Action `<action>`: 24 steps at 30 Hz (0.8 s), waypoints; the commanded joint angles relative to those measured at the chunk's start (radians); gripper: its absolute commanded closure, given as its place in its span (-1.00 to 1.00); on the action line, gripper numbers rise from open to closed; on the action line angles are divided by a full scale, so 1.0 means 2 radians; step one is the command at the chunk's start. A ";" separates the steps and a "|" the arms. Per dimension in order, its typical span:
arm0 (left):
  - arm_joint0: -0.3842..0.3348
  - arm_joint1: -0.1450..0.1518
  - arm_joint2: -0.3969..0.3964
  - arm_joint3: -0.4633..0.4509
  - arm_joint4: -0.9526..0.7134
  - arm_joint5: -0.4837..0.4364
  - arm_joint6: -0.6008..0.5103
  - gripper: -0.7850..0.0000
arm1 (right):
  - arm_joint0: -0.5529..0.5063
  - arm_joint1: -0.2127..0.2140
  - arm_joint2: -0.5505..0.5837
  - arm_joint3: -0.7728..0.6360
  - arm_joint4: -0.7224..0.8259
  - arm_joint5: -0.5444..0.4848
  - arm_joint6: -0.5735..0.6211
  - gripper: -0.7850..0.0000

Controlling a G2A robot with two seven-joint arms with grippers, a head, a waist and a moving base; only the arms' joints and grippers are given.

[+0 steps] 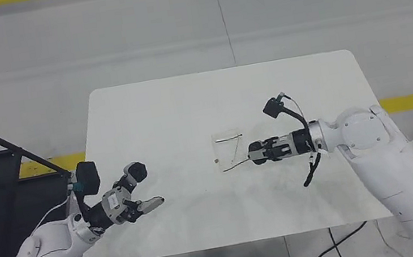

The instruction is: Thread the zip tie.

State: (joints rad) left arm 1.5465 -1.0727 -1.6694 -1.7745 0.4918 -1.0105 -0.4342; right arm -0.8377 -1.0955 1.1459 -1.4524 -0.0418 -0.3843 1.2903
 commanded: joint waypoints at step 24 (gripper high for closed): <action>-0.085 0.023 0.118 0.001 0.001 -0.001 -0.071 -1.00 | 0.020 0.003 -0.029 -0.090 0.023 0.037 0.055 1.00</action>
State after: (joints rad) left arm 1.3996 -1.0334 -1.4676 -1.7803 0.5006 -1.0124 -0.5654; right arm -0.8097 -1.0877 1.0958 -1.6303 -0.0027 -0.3152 1.3888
